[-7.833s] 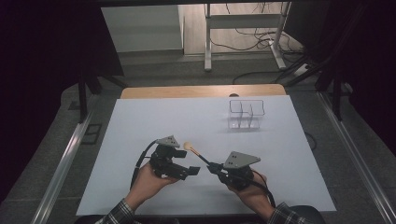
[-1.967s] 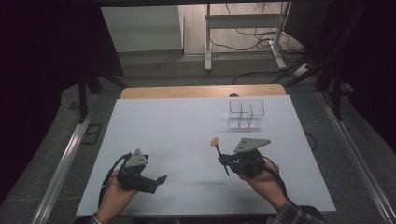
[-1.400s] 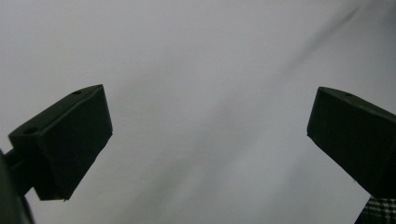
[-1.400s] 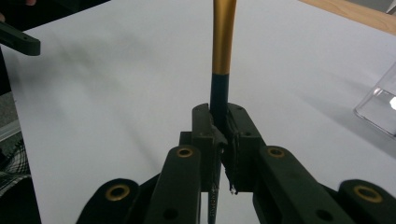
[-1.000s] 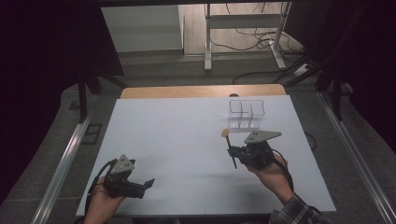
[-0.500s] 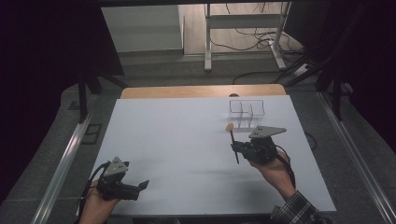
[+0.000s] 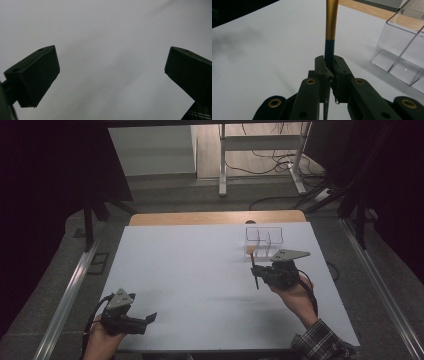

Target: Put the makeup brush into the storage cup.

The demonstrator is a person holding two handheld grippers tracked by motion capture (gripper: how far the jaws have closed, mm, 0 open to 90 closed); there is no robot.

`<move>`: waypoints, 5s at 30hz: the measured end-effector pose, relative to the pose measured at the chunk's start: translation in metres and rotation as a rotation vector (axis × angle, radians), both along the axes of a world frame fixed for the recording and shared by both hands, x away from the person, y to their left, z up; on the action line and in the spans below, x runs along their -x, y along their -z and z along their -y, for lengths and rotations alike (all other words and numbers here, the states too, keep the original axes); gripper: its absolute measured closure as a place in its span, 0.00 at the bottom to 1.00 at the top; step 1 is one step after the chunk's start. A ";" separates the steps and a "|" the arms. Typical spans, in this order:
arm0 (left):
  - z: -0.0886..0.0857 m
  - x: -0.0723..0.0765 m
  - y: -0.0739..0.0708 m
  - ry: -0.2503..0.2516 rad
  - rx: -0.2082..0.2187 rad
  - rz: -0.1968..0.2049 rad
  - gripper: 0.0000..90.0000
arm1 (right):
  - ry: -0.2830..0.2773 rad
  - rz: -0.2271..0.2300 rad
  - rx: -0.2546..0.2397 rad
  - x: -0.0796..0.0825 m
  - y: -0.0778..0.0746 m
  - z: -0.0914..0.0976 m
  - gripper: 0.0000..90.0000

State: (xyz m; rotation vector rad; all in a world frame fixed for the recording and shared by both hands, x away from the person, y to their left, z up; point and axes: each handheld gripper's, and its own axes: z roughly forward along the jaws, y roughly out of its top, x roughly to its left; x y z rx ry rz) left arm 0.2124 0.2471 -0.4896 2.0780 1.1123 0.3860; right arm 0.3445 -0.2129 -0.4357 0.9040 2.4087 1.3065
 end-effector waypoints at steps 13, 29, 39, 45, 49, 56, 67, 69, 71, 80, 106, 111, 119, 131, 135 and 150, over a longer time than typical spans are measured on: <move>-0.002 0.001 -0.001 -0.010 0.019 -0.001 0.00 | 0.013 0.004 -0.001 -0.013 -0.003 0.001 0.93; 0.000 0.002 -0.001 -0.002 -0.007 0.003 0.00 | 0.050 0.012 -0.030 -0.037 -0.011 -0.001 0.93; 0.001 0.001 0.000 -0.005 -0.031 -0.002 0.00 | 0.066 0.012 -0.039 -0.052 -0.014 -0.003 0.93; 0.003 0.000 0.000 -0.004 -0.045 -0.002 0.00 | 0.073 0.013 -0.048 -0.060 -0.017 -0.005 0.93; 0.003 0.000 0.000 -0.005 -0.049 -0.003 0.00 | 0.074 0.013 -0.048 -0.064 -0.018 -0.006 0.93; 0.004 0.000 0.001 0.000 -0.062 -0.004 0.00 | 0.084 0.017 -0.051 -0.070 -0.022 -0.006 0.93; 0.004 0.000 0.001 -0.001 -0.063 -0.005 0.00 | 0.106 0.032 -0.053 -0.082 -0.032 -0.004 0.93; 0.004 0.000 0.001 -0.001 -0.062 -0.005 0.00 | 0.106 0.038 -0.050 -0.084 -0.034 -0.005 0.93; 0.004 0.000 0.001 -0.003 -0.060 -0.005 0.00 | 0.109 0.042 -0.048 -0.085 -0.035 -0.005 0.93; 0.004 0.000 0.001 -0.005 -0.058 -0.006 0.00 | 0.123 0.055 -0.043 -0.096 -0.040 -0.005 0.93; 0.003 0.000 0.001 -0.007 -0.054 -0.005 0.00 | 0.167 0.074 -0.043 -0.124 -0.047 -0.008 0.93; 0.003 0.000 0.001 -0.008 -0.050 -0.006 0.00 | 0.176 0.081 -0.039 -0.128 -0.049 -0.009 0.93; 0.003 0.000 0.001 -0.006 -0.052 -0.005 0.00 | 0.184 0.093 -0.034 -0.134 -0.051 -0.011 0.93; 0.003 0.000 0.001 -0.005 -0.051 -0.007 0.00 | 0.192 0.091 -0.015 -0.141 -0.041 -0.016 0.93; 0.003 0.000 0.001 -0.005 -0.052 -0.007 0.00 | 0.191 0.090 -0.012 -0.143 -0.037 -0.019 0.93; 0.003 0.000 0.001 -0.005 -0.053 -0.007 0.00 | 0.190 0.069 0.005 -0.146 -0.020 -0.022 0.93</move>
